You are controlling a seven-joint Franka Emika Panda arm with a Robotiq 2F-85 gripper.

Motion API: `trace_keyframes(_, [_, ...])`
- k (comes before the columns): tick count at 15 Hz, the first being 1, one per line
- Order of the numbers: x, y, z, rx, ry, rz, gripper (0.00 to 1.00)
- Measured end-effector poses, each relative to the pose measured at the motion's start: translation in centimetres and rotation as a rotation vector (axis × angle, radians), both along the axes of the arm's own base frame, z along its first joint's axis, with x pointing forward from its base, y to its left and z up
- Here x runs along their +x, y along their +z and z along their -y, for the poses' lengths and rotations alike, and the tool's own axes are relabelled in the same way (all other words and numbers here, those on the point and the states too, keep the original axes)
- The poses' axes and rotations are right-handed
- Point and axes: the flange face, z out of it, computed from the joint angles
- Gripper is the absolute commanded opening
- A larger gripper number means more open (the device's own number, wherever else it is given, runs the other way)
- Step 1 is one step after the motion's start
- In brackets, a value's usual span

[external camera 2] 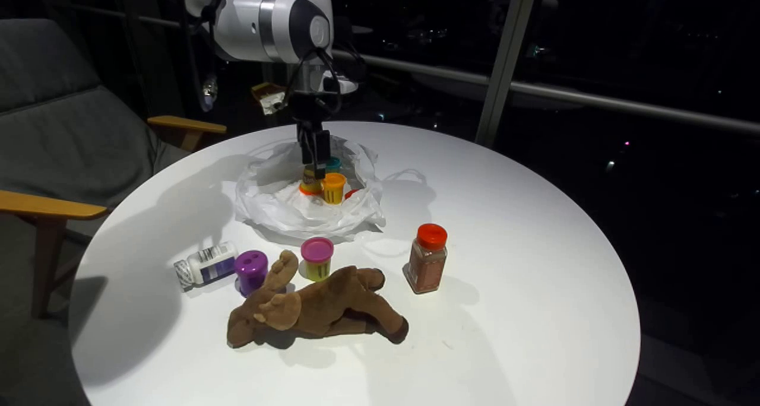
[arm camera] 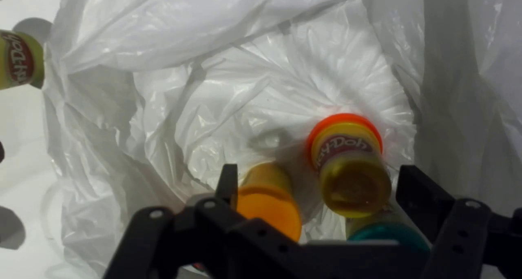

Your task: Remove the contents from the plastic bag.

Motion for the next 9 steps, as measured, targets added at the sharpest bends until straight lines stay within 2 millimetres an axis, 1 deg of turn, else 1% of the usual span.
trace_keyframes(5, [-0.4, 0.0, -0.6, 0.028, -0.049, -0.043, 1.0])
trace_keyframes(9, [-0.1, 0.2, -1.4, 0.058, -0.052, -0.033, 1.0])
